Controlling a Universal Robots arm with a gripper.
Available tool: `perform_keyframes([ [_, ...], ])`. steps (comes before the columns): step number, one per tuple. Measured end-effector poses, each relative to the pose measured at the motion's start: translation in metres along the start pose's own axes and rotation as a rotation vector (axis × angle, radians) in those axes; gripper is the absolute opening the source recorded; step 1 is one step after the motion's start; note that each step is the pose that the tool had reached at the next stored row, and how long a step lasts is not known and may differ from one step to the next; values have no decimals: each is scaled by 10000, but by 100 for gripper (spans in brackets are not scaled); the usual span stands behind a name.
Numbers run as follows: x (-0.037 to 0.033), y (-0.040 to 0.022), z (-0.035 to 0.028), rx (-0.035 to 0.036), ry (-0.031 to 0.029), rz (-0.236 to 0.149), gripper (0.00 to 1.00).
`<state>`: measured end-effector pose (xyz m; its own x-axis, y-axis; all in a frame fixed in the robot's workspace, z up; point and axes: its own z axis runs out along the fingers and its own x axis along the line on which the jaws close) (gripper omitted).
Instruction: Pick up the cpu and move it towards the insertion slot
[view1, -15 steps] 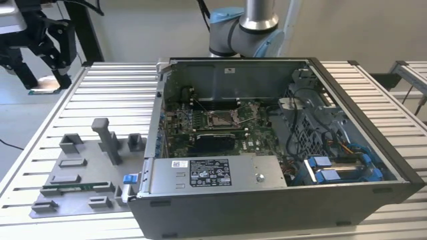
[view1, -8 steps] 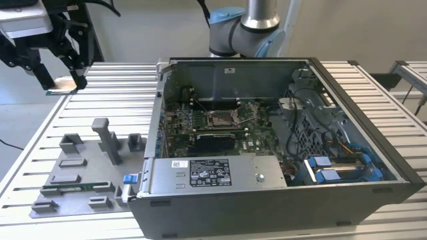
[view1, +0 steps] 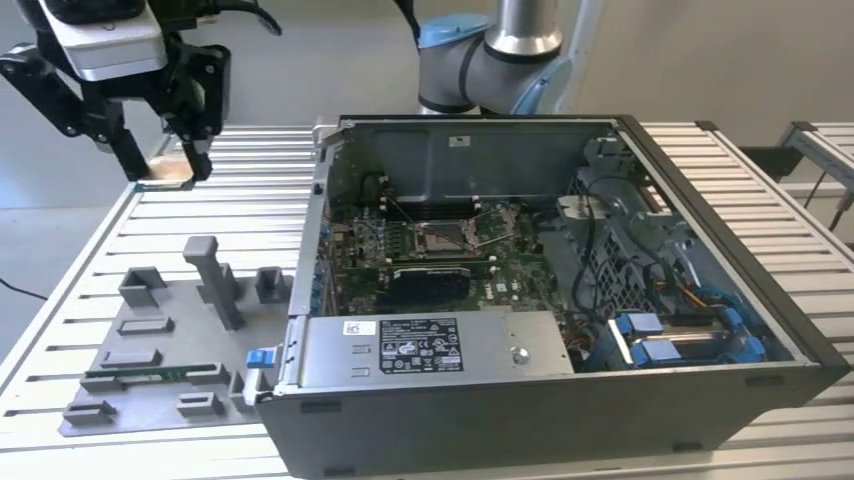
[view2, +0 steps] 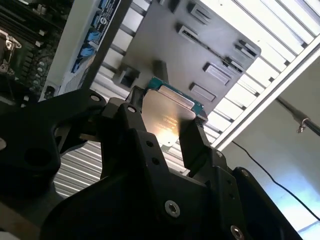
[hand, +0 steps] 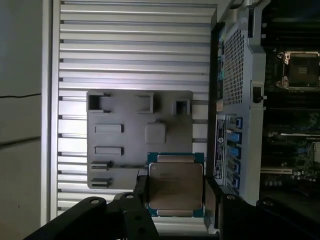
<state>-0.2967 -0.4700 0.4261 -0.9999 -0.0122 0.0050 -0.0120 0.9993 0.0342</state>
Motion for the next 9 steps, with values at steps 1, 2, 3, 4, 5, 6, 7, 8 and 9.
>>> perform_keyframes([
  [1, -38, 0, 3, 0, 0, 1, 0],
  [2, -77, -1, 6, -1, 0, 0, 0],
  [3, -116, -1, 9, -1, 0, 0, 0],
  [4, -155, -2, 12, -1, -1, 0, 0],
  [5, -193, -2, 14, -1, -1, 0, 0],
  [6, -232, -3, 17, -1, -1, 0, 0],
  [7, -271, -3, 20, 0, -1, 1, 0],
  [8, -308, -3, 22, 0, 0, 1, 0],
  [9, -347, -4, 25, 0, 0, 0, 0],
])
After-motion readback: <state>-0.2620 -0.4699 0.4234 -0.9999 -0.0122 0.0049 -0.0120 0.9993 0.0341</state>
